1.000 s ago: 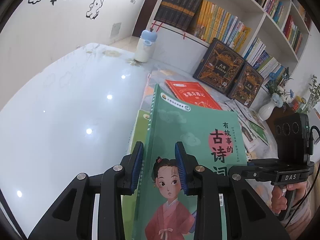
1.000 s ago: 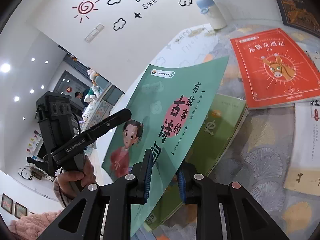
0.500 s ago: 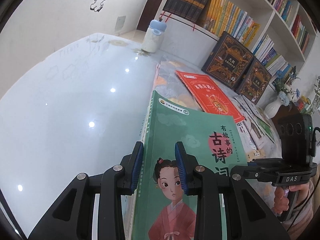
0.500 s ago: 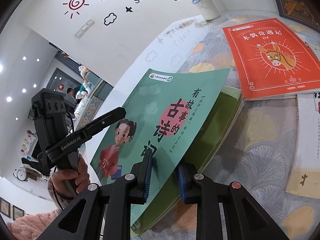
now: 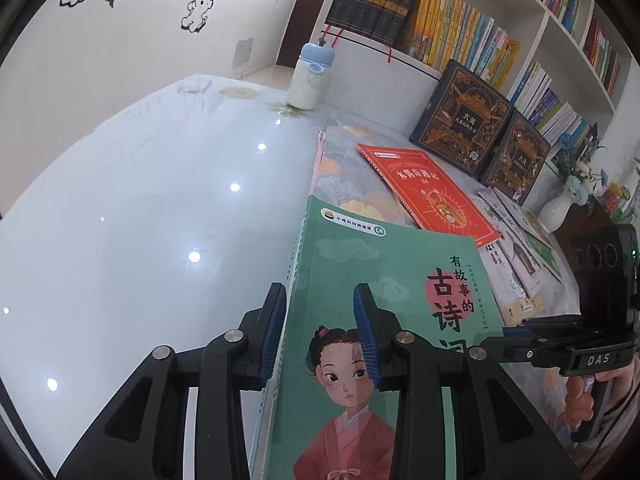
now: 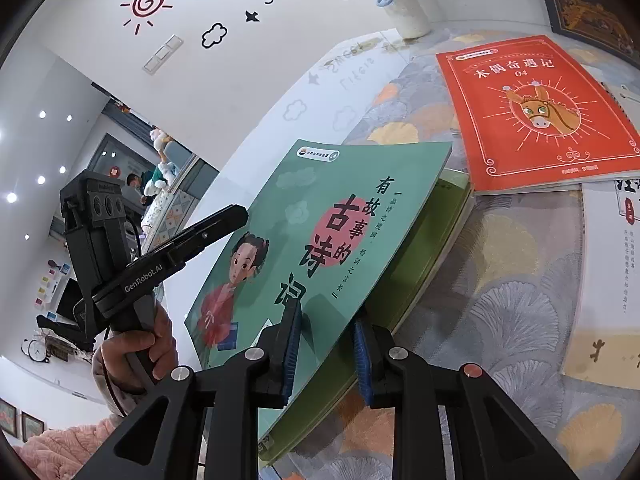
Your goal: Organize books
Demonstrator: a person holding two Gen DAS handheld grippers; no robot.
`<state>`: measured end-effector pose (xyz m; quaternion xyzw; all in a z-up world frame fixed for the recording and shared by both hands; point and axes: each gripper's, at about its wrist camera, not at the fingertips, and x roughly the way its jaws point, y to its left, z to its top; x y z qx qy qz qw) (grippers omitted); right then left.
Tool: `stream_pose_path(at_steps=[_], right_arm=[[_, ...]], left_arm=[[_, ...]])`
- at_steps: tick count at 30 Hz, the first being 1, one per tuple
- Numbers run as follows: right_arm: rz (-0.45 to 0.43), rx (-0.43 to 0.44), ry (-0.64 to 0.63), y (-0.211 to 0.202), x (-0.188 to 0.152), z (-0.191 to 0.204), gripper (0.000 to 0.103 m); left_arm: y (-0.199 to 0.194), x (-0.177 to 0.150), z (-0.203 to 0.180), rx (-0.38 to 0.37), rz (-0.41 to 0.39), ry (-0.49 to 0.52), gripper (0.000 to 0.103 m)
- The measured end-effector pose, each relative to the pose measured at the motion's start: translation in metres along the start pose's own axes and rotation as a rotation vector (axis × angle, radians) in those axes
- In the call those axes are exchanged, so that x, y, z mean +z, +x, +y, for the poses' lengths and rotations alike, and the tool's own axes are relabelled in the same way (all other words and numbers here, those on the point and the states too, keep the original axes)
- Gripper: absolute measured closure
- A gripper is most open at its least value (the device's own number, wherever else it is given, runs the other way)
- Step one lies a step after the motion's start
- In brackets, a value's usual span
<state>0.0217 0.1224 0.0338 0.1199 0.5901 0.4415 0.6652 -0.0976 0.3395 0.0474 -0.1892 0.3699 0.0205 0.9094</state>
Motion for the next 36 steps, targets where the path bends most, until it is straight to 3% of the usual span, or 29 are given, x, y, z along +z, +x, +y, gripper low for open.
stream_pose_path(at_steps=[10, 14, 20, 23, 29, 33, 36], right_arm=[[-0.039, -0.010, 0.026, -0.020, -0.006, -0.012, 0.069], [-0.068, -0.024, 0.040, -0.037, -0.010, -0.021, 0.060], [-0.135, -0.069, 0.051, -0.078, 0.002, -0.044, 0.056], [-0.185, -0.149, 0.060, -0.102, 0.019, -0.067, 0.054], [-0.230, -0.237, 0.107, -0.120, 0.068, -0.127, 0.050], [-0.113, -0.297, 0.083, -0.093, 0.105, -0.155, 0.050], [-0.082, -0.371, 0.094, -0.076, 0.121, -0.169, 0.049]], left_arm=[[-0.004, 0.002, -0.014, -0.002, 0.000, 0.019, 0.066], [0.000, 0.005, -0.028, -0.035, 0.021, 0.041, 0.066], [0.012, 0.027, -0.061, -0.074, 0.065, 0.126, 0.066], [0.025, 0.046, -0.080, -0.106, 0.083, 0.154, 0.066], [0.080, 0.092, -0.106, -0.120, 0.160, 0.138, 0.066], [0.134, 0.114, -0.109, -0.081, 0.262, 0.129, 0.066], [0.163, 0.114, -0.106, -0.053, 0.333, 0.114, 0.066]])
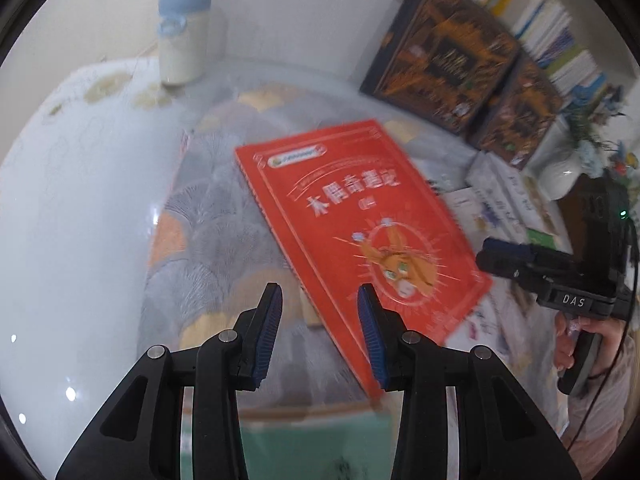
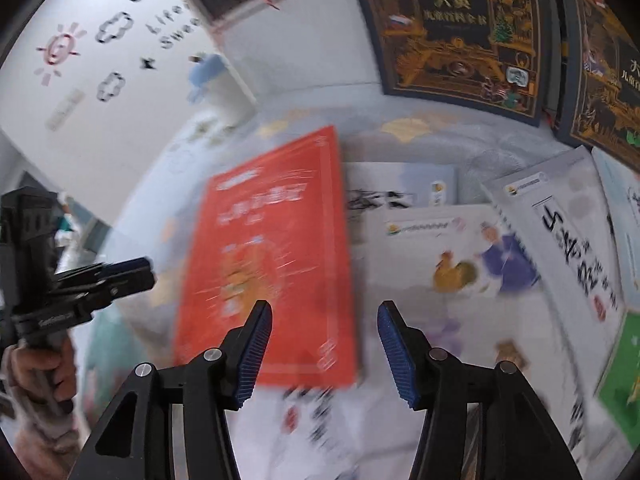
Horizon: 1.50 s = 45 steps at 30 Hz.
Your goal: Organize books
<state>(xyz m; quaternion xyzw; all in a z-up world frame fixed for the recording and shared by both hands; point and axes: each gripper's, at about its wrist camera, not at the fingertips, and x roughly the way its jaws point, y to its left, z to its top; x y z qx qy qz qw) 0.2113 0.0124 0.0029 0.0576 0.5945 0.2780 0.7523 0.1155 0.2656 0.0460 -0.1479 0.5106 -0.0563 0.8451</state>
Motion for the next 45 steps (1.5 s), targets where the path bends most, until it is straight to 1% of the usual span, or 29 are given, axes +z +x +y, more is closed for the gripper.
stream_pose_path(at_steps=[1, 2, 3, 5, 6, 9, 10, 11, 12, 14, 15, 18, 19, 21, 22, 23, 24, 26, 27, 28, 29, 30, 32, 36, 39, 40, 42, 43, 45], right_arm=[[0.000, -0.008, -0.003, 0.005, 0.004, -0.002, 0.050], [-0.017, -0.001, -0.009, 0.006, 0.008, -0.001, 0.047], [-0.012, 0.018, -0.004, 0.008, 0.011, -0.001, 0.047], [-0.005, 0.095, 0.014, 0.013, 0.017, 0.001, 0.046], [0.029, 0.108, 0.022, 0.020, 0.019, 0.006, 0.045], [0.015, 0.068, -0.030, 0.023, 0.024, 0.020, 0.044], [0.022, 0.087, -0.033, 0.025, 0.026, 0.024, 0.044], [0.026, 0.107, -0.034, 0.028, 0.026, 0.028, 0.045], [0.027, 0.099, -0.048, 0.030, 0.028, 0.034, 0.045], [0.023, 0.101, -0.057, 0.036, 0.030, 0.043, 0.044], [0.021, 0.116, -0.054, 0.038, 0.031, 0.046, 0.044], [0.044, 0.215, -0.068, 0.044, 0.031, 0.054, 0.044], [0.051, 0.253, -0.068, 0.044, 0.030, 0.054, 0.044], [0.050, 0.306, -0.048, 0.044, 0.026, 0.049, 0.045], [0.049, 0.313, -0.020, 0.043, 0.023, 0.043, 0.053], [0.041, 0.313, 0.004, 0.040, 0.021, 0.035, 0.054], [0.023, 0.296, 0.034, 0.035, 0.019, 0.025, 0.054], [-0.011, 0.234, 0.078, 0.020, 0.014, 0.002, 0.054], [-0.014, 0.221, 0.103, 0.012, 0.010, -0.010, 0.054], [-0.010, 0.228, 0.143, 0.003, 0.004, -0.024, 0.056], [-0.004, 0.261, 0.178, -0.001, 0.000, -0.034, 0.056], [0.015, 0.322, 0.226, -0.007, -0.010, -0.044, 0.056], [0.023, 0.364, 0.260, -0.016, -0.029, -0.052, 0.056], [0.078, 0.326, 0.195, -0.032, -0.067, -0.040, 0.056], [0.098, 0.293, 0.162, -0.046, -0.091, -0.035, 0.058], [0.106, 0.258, 0.143, -0.049, -0.100, -0.037, 0.060], [0.115, 0.221, 0.117, -0.051, -0.110, -0.041, 0.070], [0.099, 0.213, 0.109, -0.053, -0.113, -0.048, 0.075], [0.086, 0.260, 0.171, -0.055, -0.116, -0.063, 0.076]], left_arm=[[0.007, 0.001, 0.002, 0.004, 0.015, -0.003, 0.066], [0.013, 0.002, 0.004, 0.001, 0.026, -0.006, 0.066], [0.019, 0.002, 0.007, -0.001, 0.039, -0.008, 0.066], [0.026, 0.002, 0.010, 0.007, 0.053, -0.006, 0.066], [0.028, 0.003, 0.013, 0.011, 0.055, -0.007, 0.066], [0.028, 0.005, 0.021, 0.000, 0.045, -0.020, 0.066], [0.027, 0.006, 0.024, 0.007, 0.043, -0.019, 0.066], [0.026, 0.008, 0.025, 0.015, 0.040, -0.018, 0.066], [0.024, 0.009, 0.028, 0.044, 0.028, -0.017, 0.066], [0.023, 0.012, 0.035, 0.073, 0.015, -0.029, 0.065], [0.022, 0.014, 0.040, 0.088, 0.005, -0.039, 0.063], [0.017, 0.019, 0.060, 0.117, -0.036, -0.099, 0.063], [0.017, 0.020, 0.065, 0.112, -0.042, -0.118, 0.063], [0.016, 0.020, 0.077, 0.070, -0.045, -0.161, 0.063], [0.016, 0.020, 0.079, 0.066, -0.040, -0.166, 0.063], [0.015, 0.019, 0.078, 0.073, -0.038, -0.159, 0.063], [0.012, 0.018, 0.076, 0.074, -0.040, -0.146, 0.063], [0.005, 0.017, 0.070, 0.041, -0.049, -0.139, 0.063], [0.000, 0.017, 0.067, 0.025, -0.057, -0.135, 0.063], [-0.004, 0.018, 0.062, 0.007, -0.063, -0.125, 0.063], [-0.009, 0.018, 0.054, -0.013, -0.068, -0.111, 0.063], [-0.014, 0.017, 0.044, -0.033, -0.071, -0.090, 0.063], [-0.020, 0.013, 0.027, -0.052, -0.074, -0.061, 0.063], [-0.036, -0.003, -0.013, -0.101, -0.075, 0.003, 0.063], [-0.047, -0.021, -0.039, -0.098, -0.084, 0.057, 0.061], [-0.050, -0.028, -0.049, -0.095, -0.085, 0.079, 0.061], [-0.051, -0.041, -0.063, -0.088, -0.077, 0.109, 0.061], [-0.051, -0.046, -0.070, -0.081, -0.073, 0.126, 0.061], [-0.046, -0.060, -0.082, -0.070, -0.057, 0.146, 0.061]])
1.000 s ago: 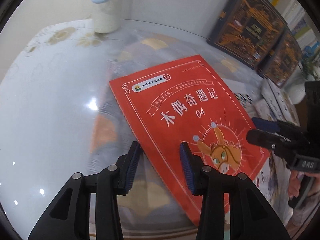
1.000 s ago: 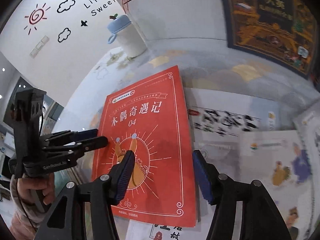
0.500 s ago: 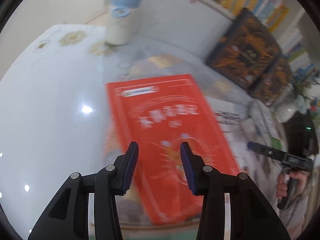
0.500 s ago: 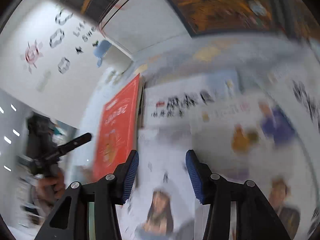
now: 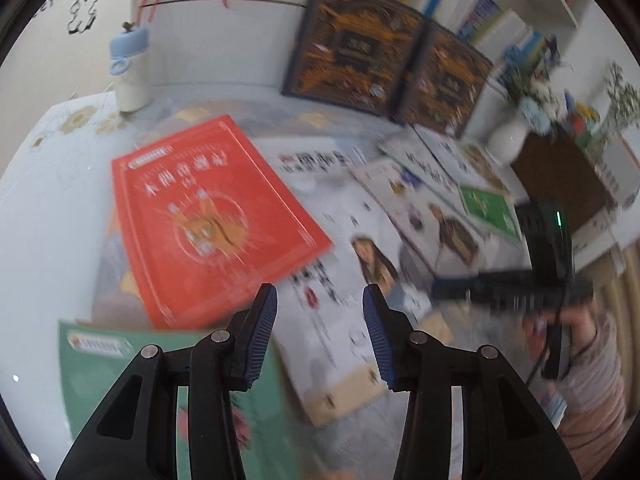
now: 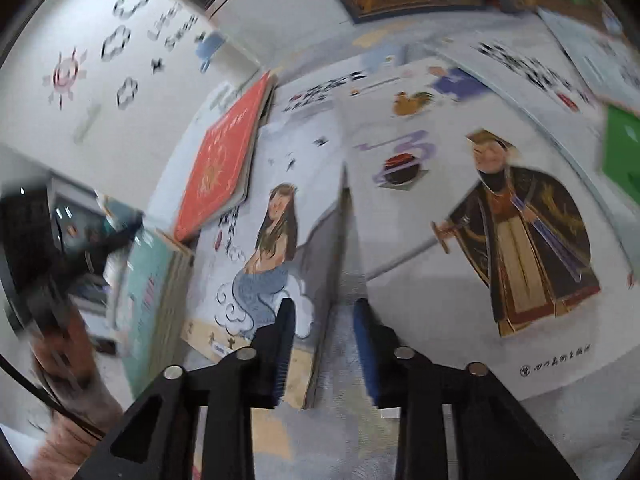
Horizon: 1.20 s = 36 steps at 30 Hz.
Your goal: Organize books
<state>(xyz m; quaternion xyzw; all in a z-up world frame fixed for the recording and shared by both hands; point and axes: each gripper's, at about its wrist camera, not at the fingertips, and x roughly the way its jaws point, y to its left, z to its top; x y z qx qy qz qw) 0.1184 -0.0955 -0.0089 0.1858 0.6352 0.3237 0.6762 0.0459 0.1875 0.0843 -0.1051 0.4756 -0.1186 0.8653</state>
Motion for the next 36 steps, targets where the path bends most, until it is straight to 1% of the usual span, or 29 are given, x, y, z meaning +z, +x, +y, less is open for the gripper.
stream_pose_path(at_steps=[2, 3, 5, 6, 7, 8, 9, 11, 12, 13, 15, 16, 17, 18, 19, 20, 24, 25, 26, 27, 28, 29, 30, 31, 33, 35, 36], right_arm=[[-0.025, 0.050, 0.046, 0.004, 0.007, -0.007, 0.075], [-0.032, 0.046, 0.037, 0.005, 0.007, -0.006, 0.072], [-0.031, 0.038, 0.003, 0.007, 0.008, 0.004, 0.056], [-0.026, 0.040, -0.014, 0.008, 0.009, 0.009, 0.050], [-0.021, 0.049, -0.020, 0.010, 0.010, 0.012, 0.038], [-0.015, 0.064, -0.028, 0.011, 0.011, 0.016, 0.029], [0.008, 0.081, -0.046, 0.014, 0.012, 0.021, 0.029], [0.098, 0.136, -0.051, 0.030, 0.013, 0.027, 0.027], [0.101, 0.136, -0.074, 0.031, 0.012, 0.031, 0.027], [0.115, 0.134, -0.092, 0.032, 0.011, 0.033, 0.028], [0.111, 0.148, -0.084, 0.031, 0.010, 0.029, 0.030], [0.108, 0.162, -0.071, 0.030, 0.011, 0.026, 0.035], [0.100, 0.169, -0.060, 0.030, 0.013, 0.022, 0.045], [0.084, 0.172, -0.049, 0.030, 0.017, 0.016, 0.050], [0.067, 0.169, -0.034, 0.027, 0.017, 0.010, 0.060], [0.049, 0.167, -0.024, 0.028, 0.019, 0.007, 0.066], [-0.003, 0.153, -0.092, 0.032, 0.022, 0.013, 0.068], [-0.013, 0.147, -0.098, 0.033, 0.024, 0.015, 0.071], [-0.021, 0.149, -0.087, 0.035, 0.025, 0.015, 0.081], [-0.029, 0.171, -0.060, 0.036, 0.025, 0.013, 0.089], [-0.023, 0.276, -0.009, 0.038, 0.023, 0.006, 0.094], [-0.023, 0.361, 0.024, 0.038, 0.019, 0.002, 0.097], [-0.044, 0.407, 0.049, 0.035, 0.013, -0.001, 0.098], [-0.052, 0.388, 0.043, 0.031, 0.007, 0.000, 0.098], [-0.080, 0.317, 0.008, 0.020, -0.006, 0.008, 0.097], [-0.107, 0.255, -0.015, 0.002, -0.023, 0.015, 0.097], [-0.114, 0.243, -0.016, -0.006, -0.030, 0.017, 0.097]], left_arm=[[0.006, -0.012, -0.006, -0.004, 0.022, -0.006, 0.061], [0.011, -0.018, -0.010, -0.007, 0.037, -0.009, 0.061], [0.020, -0.028, -0.013, 0.009, 0.060, -0.023, 0.061], [0.021, -0.032, -0.012, 0.009, 0.066, -0.033, 0.061], [0.024, -0.035, -0.011, 0.004, 0.074, -0.045, 0.061], [0.027, -0.037, -0.011, 0.004, 0.084, -0.057, 0.061], [0.032, -0.040, -0.009, 0.010, 0.096, -0.068, 0.061], [0.040, -0.044, -0.007, 0.005, 0.127, -0.077, 0.061], [0.043, -0.047, -0.006, -0.005, 0.141, -0.083, 0.061], [0.045, -0.049, -0.005, -0.014, 0.137, -0.082, 0.061], [0.043, -0.051, -0.007, -0.016, 0.131, -0.068, 0.061], [0.043, -0.051, -0.007, -0.020, 0.131, -0.068, 0.061], [0.044, -0.051, -0.007, -0.028, 0.131, -0.071, 0.061], [0.045, -0.051, -0.008, -0.025, 0.129, -0.061, 0.061], [0.046, -0.051, -0.010, -0.019, 0.128, -0.053, 0.061], [0.047, -0.052, -0.013, -0.007, 0.126, -0.039, 0.061], [0.048, -0.055, -0.020, 0.018, 0.109, -0.007, 0.061], [0.048, -0.055, -0.020, 0.018, 0.109, -0.007, 0.061], [0.048, -0.055, -0.019, 0.016, 0.109, -0.012, 0.061], [0.048, -0.055, -0.018, 0.016, 0.109, -0.019, 0.061], [0.047, -0.054, -0.017, 0.019, 0.110, -0.021, 0.061], [0.047, -0.054, -0.017, 0.023, 0.107, -0.022, 0.061], [0.047, -0.055, -0.018, 0.021, 0.105, -0.022, 0.061], [0.046, -0.054, -0.019, 0.014, 0.105, -0.023, 0.061], [0.044, -0.056, -0.020, -0.014, 0.114, -0.035, 0.061], [0.039, -0.058, -0.025, -0.012, 0.114, -0.025, 0.061], [0.035, -0.060, -0.029, -0.006, 0.104, -0.004, 0.060]])
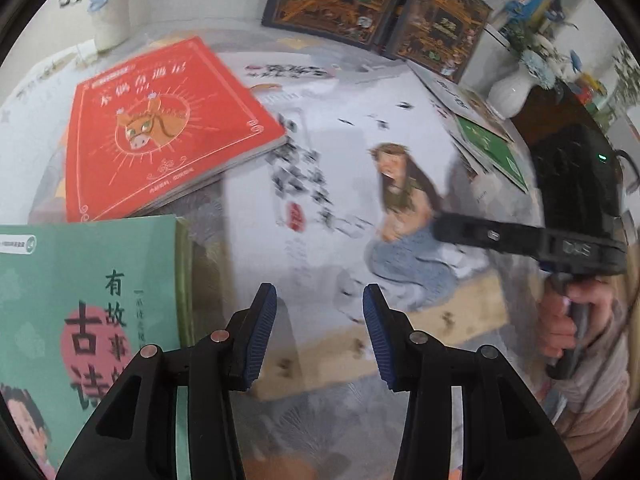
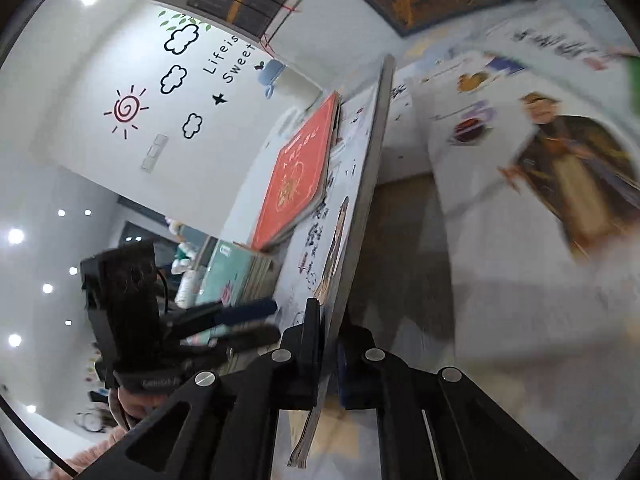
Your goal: Organize books
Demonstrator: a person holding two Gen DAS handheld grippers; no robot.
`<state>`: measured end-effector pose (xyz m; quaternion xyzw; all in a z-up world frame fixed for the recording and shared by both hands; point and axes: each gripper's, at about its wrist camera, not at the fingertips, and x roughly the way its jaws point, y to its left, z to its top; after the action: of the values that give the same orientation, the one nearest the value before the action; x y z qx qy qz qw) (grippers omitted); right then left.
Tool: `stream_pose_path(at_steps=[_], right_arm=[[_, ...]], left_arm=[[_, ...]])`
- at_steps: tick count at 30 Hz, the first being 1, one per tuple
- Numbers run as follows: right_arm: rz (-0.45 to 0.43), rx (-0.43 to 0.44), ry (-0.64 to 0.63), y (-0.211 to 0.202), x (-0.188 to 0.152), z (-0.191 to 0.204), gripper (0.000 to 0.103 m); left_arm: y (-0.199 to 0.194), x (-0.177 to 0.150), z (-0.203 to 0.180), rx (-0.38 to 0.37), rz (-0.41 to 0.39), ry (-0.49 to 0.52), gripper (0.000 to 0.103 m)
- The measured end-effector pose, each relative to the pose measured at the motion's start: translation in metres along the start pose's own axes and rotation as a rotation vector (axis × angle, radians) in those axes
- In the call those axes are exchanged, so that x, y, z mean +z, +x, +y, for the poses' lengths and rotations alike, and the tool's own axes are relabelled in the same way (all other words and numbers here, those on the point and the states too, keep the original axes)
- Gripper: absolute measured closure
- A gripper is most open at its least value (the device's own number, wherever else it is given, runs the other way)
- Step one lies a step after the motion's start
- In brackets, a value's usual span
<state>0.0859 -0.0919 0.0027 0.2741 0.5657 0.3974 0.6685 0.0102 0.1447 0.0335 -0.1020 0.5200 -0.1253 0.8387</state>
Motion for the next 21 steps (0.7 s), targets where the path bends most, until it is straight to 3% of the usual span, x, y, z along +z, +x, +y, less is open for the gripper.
stream_pose_path(at_steps=[7, 9, 10, 12, 14, 16, 18, 20, 21], right_arm=[[0.043, -0.095, 0.041, -0.061, -0.065, 0.002, 0.094], [0.073, -0.125, 0.051, -0.067, -0.079, -0.006, 0.090], [0.097, -0.169, 0.046, -0.070, -0.083, -0.010, 0.081], [0.103, -0.237, 0.052, -0.081, -0.087, -0.019, 0.078], [0.089, -0.192, 0.072, -0.091, -0.082, -0.027, 0.077], [0.083, -0.150, 0.079, -0.095, -0.079, -0.040, 0.077], [0.070, -0.048, 0.112, -0.091, -0.080, -0.057, 0.079], [0.040, 0.005, 0.122, -0.090, -0.081, -0.067, 0.095], [0.041, 0.007, 0.118, -0.088, -0.079, -0.068, 0.095]], left_arm=[[0.001, -0.020, -0.021, -0.054, 0.041, 0.048, 0.060], [0.003, -0.031, -0.027, -0.103, 0.052, 0.049, 0.060], [0.004, -0.036, -0.029, -0.117, 0.060, 0.053, 0.060], [0.004, -0.043, -0.038, -0.087, 0.042, 0.103, 0.060], [0.005, -0.044, -0.041, -0.085, 0.034, 0.117, 0.062], [0.007, -0.041, -0.038, -0.134, 0.033, 0.099, 0.062], [0.010, -0.037, -0.035, -0.179, 0.031, 0.078, 0.062], [0.013, -0.035, -0.037, -0.199, 0.031, 0.081, 0.063], [0.015, -0.034, -0.038, -0.208, 0.029, 0.083, 0.063]])
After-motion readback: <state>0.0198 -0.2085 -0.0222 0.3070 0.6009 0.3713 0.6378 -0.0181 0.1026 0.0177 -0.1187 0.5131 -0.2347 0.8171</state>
